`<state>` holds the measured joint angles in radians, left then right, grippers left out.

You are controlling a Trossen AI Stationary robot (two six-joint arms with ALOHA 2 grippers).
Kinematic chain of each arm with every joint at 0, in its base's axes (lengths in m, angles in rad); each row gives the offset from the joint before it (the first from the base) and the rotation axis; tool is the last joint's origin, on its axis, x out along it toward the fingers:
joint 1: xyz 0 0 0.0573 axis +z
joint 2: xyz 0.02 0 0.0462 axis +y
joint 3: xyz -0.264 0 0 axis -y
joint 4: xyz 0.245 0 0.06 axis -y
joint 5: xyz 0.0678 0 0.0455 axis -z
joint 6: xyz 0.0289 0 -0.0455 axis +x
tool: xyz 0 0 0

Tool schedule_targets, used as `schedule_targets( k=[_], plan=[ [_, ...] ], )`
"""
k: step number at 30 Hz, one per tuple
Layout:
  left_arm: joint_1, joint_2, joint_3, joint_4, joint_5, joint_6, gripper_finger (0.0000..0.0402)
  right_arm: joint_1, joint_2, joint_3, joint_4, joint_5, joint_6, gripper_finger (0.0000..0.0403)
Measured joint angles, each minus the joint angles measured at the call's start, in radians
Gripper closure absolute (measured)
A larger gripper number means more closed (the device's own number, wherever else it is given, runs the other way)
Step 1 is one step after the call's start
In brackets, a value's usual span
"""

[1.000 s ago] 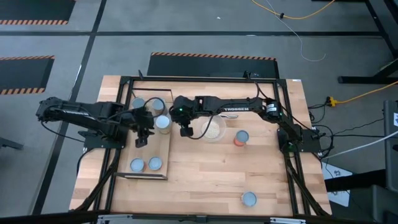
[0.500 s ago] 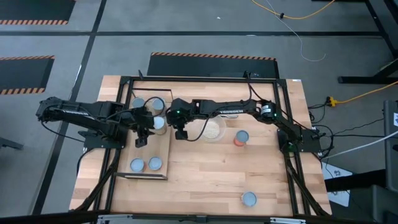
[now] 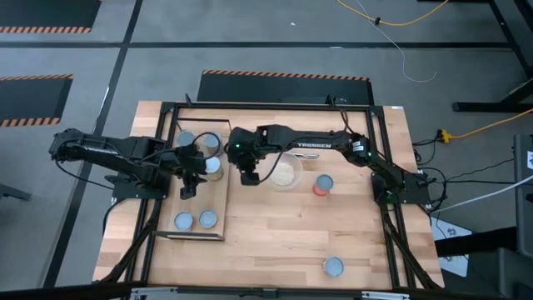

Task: Pick and place cans onto a shelf
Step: Put the canned mixed fruits on the shelf

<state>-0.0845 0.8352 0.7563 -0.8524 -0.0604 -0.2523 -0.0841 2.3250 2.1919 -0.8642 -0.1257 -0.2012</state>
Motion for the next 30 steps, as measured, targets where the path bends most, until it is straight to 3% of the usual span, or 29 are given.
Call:
schedule_targets(
  k=[7, 11, 17, 19, 24, 30],
  plan=[
    [-0.043, 0.000, 0.000, 0.001, -0.019, 0.000, 0.0288, 0.046, -0.002, 0.165, -0.305, -0.011, 0.149, 0.0356],
    [-0.057, 0.000, 0.000, 0.001, -0.031, 0.000, 0.0288, 0.103, -0.033, 0.143, -0.425, -0.020, 0.196, 0.0356],
    [-0.063, 0.000, 0.000, 0.002, -0.031, 0.000, 0.0288, 0.222, -0.062, 0.144, -0.709, 0.204, 0.371, 0.0356],
    [-0.063, 0.000, 0.000, 0.003, -0.031, 0.000, 0.0288, 0.264, -0.073, 0.130, -0.700, 0.268, 0.415, 0.0356],
    [-0.063, 0.000, 0.000, 0.009, -0.031, 0.000, 0.0288, 0.329, -0.147, -0.014, -0.703, 0.263, 0.502, 0.0356],
    [-0.063, 0.000, 0.000, 0.009, -0.031, 0.000, 0.0288, 0.365, -0.369, -0.389, -0.687, 0.262, 0.761, 0.0356]
  ],
)
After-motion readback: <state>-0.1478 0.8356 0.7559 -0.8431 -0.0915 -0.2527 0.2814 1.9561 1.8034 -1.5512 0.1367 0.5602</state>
